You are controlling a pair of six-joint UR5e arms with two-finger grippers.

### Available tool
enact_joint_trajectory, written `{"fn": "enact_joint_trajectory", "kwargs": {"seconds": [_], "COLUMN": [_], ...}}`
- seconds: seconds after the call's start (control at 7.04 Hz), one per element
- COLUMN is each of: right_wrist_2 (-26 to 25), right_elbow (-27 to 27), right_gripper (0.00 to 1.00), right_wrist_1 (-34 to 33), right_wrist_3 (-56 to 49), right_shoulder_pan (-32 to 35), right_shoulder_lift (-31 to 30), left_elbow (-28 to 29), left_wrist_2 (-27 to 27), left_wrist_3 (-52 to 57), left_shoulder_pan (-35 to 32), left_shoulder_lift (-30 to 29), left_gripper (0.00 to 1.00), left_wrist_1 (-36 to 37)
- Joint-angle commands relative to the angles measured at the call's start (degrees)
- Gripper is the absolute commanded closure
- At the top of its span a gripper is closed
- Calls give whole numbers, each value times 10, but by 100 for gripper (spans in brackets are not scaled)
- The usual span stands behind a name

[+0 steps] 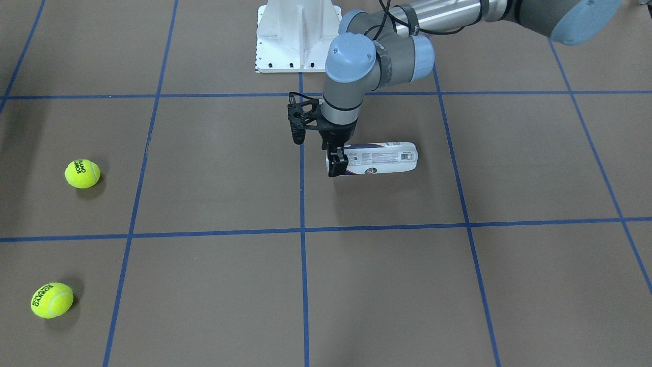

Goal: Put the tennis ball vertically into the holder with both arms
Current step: 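Lift the tube with the left gripper and rotate it upright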

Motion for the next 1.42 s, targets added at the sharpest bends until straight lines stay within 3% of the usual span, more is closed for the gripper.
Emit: {"fn": "enact_joint_trajectory", "kwargs": {"seconds": [0.0,0.28,0.57,0.99,1.28], "right_wrist_2": [0,0,0,0,0], "right_elbow": [3,4,4,5,5], "right_gripper": [1,1,1,1,1], "right_wrist_1": [1,1,1,1,1], "right_wrist_3": [0,0,1,1,1], "right_shoulder_pan": [1,0,0,0,0], "right_shoulder_lift": [1,3,5,6,7], "left_elbow": [-71,-57,13,149,163], "left_wrist_2": [80,168,236,258,300], "left_wrist_3": [-144,-287,-366,-370,-367], "left_shoulder_pan": [-7,-4,1,3,3], "left_shoulder_lift": [-2,11,12,37,79], "left_gripper": [67,66,66,66,68], "left_wrist_1": [-82,-283,-492,-803,-905]}}
